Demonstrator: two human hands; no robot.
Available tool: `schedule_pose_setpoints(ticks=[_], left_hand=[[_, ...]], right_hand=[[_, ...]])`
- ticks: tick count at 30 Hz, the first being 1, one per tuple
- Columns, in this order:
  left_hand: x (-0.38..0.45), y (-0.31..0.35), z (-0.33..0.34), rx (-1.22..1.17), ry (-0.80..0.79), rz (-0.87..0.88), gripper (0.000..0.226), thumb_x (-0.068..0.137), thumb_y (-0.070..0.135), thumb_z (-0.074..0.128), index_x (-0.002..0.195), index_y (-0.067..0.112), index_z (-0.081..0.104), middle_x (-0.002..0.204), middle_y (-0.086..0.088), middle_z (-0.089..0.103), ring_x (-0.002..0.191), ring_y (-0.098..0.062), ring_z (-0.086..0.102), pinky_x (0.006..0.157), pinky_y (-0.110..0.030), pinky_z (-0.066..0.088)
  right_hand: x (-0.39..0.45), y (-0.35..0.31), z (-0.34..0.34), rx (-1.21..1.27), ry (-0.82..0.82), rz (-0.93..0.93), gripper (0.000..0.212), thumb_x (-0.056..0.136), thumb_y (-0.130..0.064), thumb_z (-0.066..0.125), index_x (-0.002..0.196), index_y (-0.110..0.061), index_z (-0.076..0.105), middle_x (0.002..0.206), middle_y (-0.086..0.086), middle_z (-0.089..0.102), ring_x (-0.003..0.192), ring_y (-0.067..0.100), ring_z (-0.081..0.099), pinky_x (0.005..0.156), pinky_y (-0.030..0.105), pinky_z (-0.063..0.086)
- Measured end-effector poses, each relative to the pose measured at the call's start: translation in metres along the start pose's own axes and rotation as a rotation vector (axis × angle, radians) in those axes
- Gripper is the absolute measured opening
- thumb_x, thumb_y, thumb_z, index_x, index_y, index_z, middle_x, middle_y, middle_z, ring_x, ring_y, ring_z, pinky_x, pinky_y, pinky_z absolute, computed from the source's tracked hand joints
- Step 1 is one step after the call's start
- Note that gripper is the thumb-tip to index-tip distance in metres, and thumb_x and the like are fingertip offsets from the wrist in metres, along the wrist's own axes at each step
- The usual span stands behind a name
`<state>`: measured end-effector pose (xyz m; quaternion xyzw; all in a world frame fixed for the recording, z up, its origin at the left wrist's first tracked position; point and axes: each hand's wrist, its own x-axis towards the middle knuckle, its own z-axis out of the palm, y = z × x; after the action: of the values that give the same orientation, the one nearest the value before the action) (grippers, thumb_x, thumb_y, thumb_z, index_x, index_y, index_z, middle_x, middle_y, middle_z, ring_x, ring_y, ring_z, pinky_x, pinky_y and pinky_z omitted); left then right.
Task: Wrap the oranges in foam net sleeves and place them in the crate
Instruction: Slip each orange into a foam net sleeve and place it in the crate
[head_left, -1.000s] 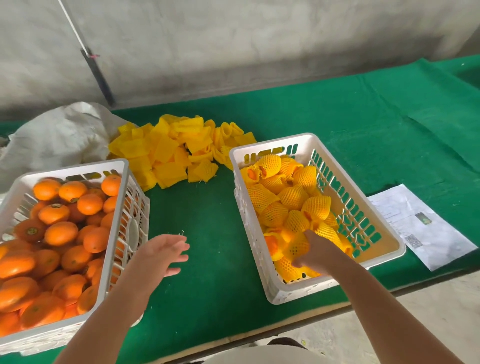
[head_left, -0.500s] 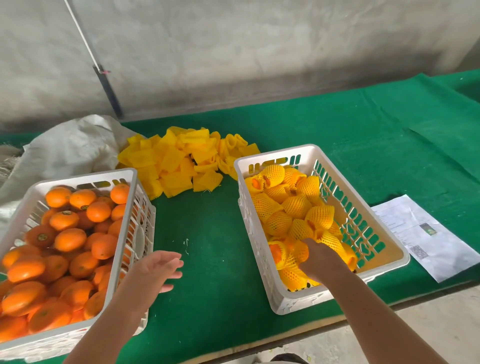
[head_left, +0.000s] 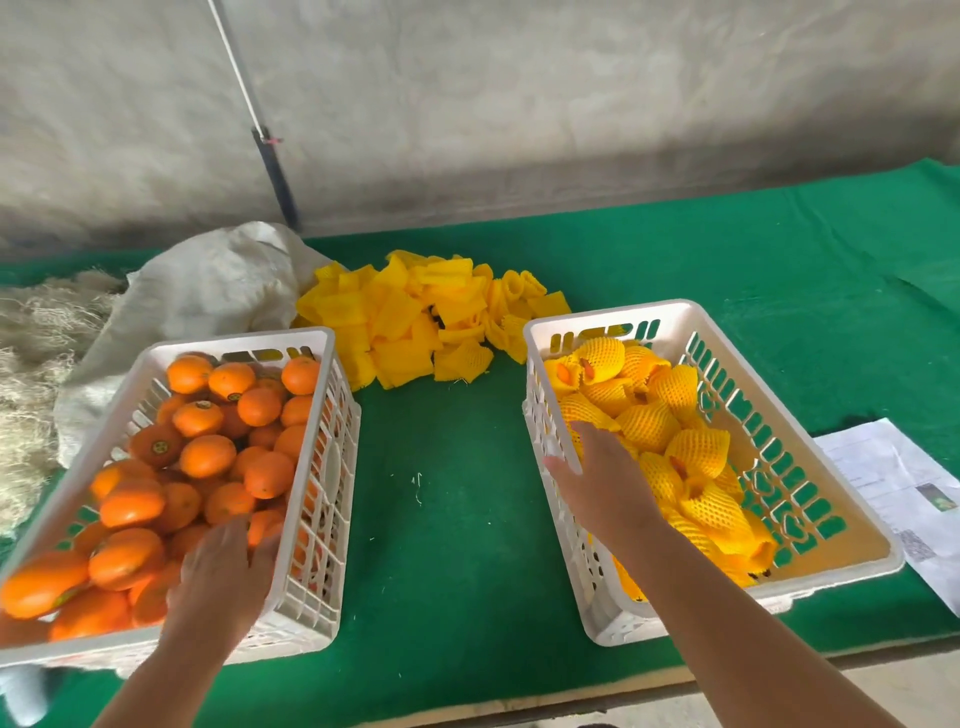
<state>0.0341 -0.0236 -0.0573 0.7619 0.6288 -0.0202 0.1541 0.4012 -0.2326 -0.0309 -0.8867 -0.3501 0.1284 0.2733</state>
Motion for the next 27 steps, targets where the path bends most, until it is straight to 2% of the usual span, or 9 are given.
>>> schedule_pose_setpoints(ticks=[2,4,8,12,15,18,21,23,27], left_hand=[[-0.001,-0.006,0.007,0.046,-0.042,-0.008,0.056,0.104,0.064,0.026,0.133,0.028,0.058,0.133,-0.004,0.064,0.126,-0.031,0.058,0.1,-0.057,0.053],[0.0,-0.006,0.009,0.044,-0.04,0.014,0.048,0.107,0.059,0.026,0.127,0.035,0.063,0.127,0.003,0.066,0.121,-0.024,0.061,0.099,-0.053,0.054],[0.004,-0.005,0.007,0.073,-0.06,0.03,0.03,0.107,0.046,0.044,0.09,0.032,0.064,0.091,0.012,0.064,0.087,-0.009,0.061,0.081,-0.038,0.059],[0.011,-0.018,0.001,0.057,0.019,0.066,0.026,0.1,0.049,0.061,0.081,0.032,0.058,0.086,0.014,0.058,0.085,-0.011,0.06,0.08,-0.037,0.061],[0.012,-0.035,-0.009,0.124,0.058,0.106,0.033,0.096,0.064,0.059,0.087,0.032,0.06,0.095,0.017,0.061,0.1,-0.015,0.06,0.09,-0.039,0.056],[0.013,-0.051,-0.014,0.152,0.058,0.072,0.031,0.102,0.062,0.05,0.113,0.036,0.063,0.119,0.013,0.064,0.124,-0.019,0.056,0.101,-0.044,0.05],[0.018,-0.065,-0.018,0.121,-0.047,0.004,0.025,0.104,0.048,0.047,0.117,0.033,0.061,0.118,0.006,0.063,0.123,-0.024,0.055,0.096,-0.044,0.051],[0.021,-0.07,-0.022,0.081,-0.094,-0.031,0.019,0.1,0.037,0.051,0.116,0.034,0.062,0.115,0.006,0.062,0.119,-0.024,0.055,0.094,-0.043,0.052],[0.024,-0.07,-0.025,0.096,-0.156,-0.026,0.036,0.088,0.012,0.054,0.121,0.026,0.059,0.115,-0.002,0.054,0.119,-0.026,0.053,0.098,-0.041,0.052]], right_hand=[[0.01,-0.014,0.014,0.004,-0.027,-0.03,0.064,0.101,-0.051,0.063,0.156,-0.024,0.043,0.155,0.002,0.051,0.144,0.025,0.047,0.115,0.04,0.044],[0.019,-0.024,0.027,-0.032,-0.052,-0.028,0.067,0.102,-0.051,0.063,0.159,-0.025,0.038,0.163,0.003,0.041,0.152,0.027,0.037,0.121,0.042,0.037],[0.037,-0.035,0.041,-0.123,-0.063,-0.029,0.069,0.101,-0.049,0.063,0.16,-0.024,0.037,0.173,0.006,0.023,0.16,0.031,0.019,0.126,0.044,0.026],[0.057,-0.036,0.043,-0.114,-0.036,-0.05,0.065,0.101,-0.038,0.068,0.157,-0.018,0.043,0.172,0.008,0.024,0.16,0.03,0.018,0.126,0.045,0.026],[0.067,-0.036,0.047,-0.104,-0.013,-0.067,0.059,0.099,-0.03,0.071,0.152,-0.014,0.048,0.167,0.009,0.03,0.157,0.031,0.026,0.123,0.047,0.034],[0.071,-0.039,0.053,-0.083,0.049,-0.053,0.055,0.096,-0.029,0.074,0.145,-0.015,0.055,0.16,0.005,0.033,0.143,0.037,0.046,0.105,0.049,0.054],[0.075,-0.039,0.057,-0.093,0.108,-0.04,0.052,0.095,-0.033,0.076,0.142,-0.017,0.059,0.156,-0.001,0.034,0.123,0.039,0.062,0.086,0.05,0.061],[0.078,-0.036,0.061,-0.12,0.13,-0.056,0.05,0.094,-0.035,0.076,0.139,-0.017,0.061,0.154,0.0,0.036,0.121,0.04,0.063,0.085,0.052,0.062],[0.079,-0.035,0.065,-0.124,0.148,-0.048,0.047,0.094,-0.042,0.075,0.134,-0.02,0.063,0.152,0.003,0.039,0.123,0.041,0.062,0.087,0.054,0.061]])
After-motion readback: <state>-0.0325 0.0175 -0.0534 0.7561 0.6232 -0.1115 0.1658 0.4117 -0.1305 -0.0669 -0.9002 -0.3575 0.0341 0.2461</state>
